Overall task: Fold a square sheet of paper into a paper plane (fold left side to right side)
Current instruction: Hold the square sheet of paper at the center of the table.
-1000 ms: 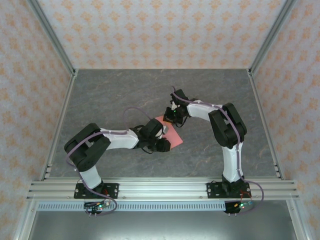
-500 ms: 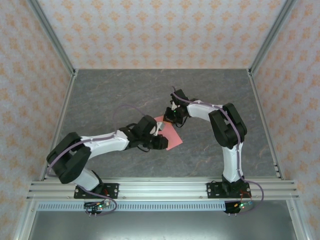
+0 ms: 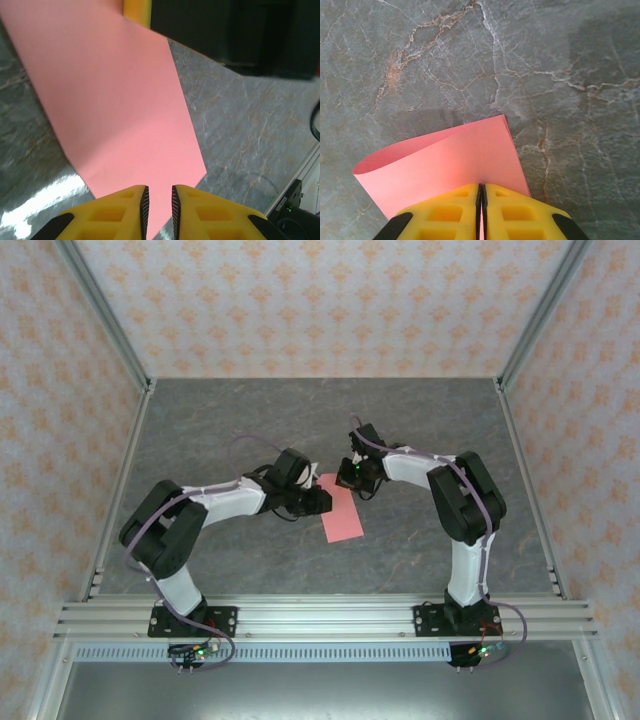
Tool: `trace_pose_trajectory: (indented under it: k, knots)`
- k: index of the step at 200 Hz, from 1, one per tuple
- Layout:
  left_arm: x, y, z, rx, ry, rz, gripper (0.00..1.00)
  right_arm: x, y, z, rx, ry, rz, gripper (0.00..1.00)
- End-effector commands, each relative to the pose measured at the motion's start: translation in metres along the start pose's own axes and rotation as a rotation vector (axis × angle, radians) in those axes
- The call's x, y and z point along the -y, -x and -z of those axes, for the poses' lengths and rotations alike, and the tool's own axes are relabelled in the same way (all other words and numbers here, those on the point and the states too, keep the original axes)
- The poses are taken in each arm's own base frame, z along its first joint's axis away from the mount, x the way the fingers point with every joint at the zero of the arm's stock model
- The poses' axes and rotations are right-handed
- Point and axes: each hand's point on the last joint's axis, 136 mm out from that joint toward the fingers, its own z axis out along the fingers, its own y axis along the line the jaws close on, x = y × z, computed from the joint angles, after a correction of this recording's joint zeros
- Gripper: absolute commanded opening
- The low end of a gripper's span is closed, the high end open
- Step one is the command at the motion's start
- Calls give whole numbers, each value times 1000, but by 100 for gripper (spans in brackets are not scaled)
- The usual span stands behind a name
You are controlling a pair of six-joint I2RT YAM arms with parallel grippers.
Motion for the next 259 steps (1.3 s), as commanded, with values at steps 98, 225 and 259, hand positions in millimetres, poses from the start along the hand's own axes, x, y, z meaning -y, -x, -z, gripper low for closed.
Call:
trace_pose_trajectory:
  k: [98, 225, 259]
  knots:
    - [-28, -4, -33, -66, 87, 21, 23, -38, 16, 34, 79, 122, 61, 18]
    - [-29, -8, -36, -70, 109, 25, 22, 15, -97, 64, -61, 29, 33, 17]
    - [-27, -6, -35, -66, 108, 19, 22, 28, -101, 48, -99, -27, 25, 16]
